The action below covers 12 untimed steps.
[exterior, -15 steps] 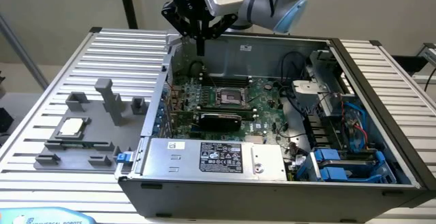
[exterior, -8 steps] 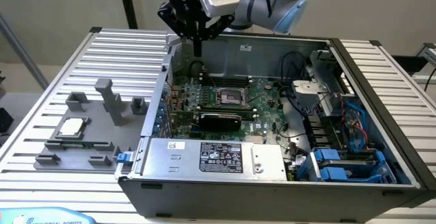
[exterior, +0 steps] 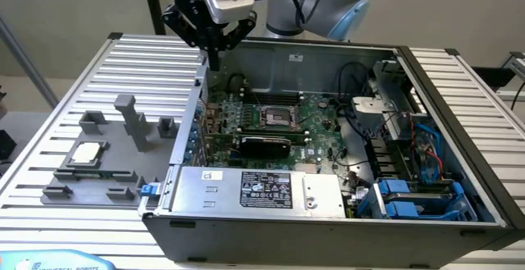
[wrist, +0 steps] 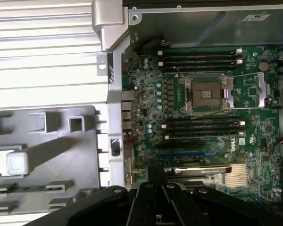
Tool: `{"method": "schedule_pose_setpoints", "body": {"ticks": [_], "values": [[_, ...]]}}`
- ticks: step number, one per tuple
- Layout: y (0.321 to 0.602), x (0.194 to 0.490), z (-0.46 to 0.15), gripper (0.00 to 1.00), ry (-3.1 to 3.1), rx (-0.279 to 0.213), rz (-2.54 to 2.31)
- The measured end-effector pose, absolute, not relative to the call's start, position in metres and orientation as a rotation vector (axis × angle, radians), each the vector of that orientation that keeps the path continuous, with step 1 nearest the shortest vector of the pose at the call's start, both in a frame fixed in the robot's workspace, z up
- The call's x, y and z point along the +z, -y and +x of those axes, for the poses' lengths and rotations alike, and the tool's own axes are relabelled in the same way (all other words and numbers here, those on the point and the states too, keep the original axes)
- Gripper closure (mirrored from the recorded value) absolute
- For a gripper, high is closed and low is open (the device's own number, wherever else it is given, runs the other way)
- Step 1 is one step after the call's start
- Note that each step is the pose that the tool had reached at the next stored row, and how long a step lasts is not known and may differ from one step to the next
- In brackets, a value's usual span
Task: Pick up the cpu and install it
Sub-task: 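Reach for the cpu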
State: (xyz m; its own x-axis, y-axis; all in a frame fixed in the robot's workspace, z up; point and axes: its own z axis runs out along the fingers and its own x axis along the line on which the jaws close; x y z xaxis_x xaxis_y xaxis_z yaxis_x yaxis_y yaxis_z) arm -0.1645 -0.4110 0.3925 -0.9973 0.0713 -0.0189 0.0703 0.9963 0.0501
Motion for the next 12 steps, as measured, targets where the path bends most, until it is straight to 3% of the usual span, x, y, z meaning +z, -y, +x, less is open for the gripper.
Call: {"method": "schedule_pose_setpoints", "body": {"ticks": [12], "values": [[0.414,0.392,-0.219,0.89,-3.118,0.077,0.111]]}}
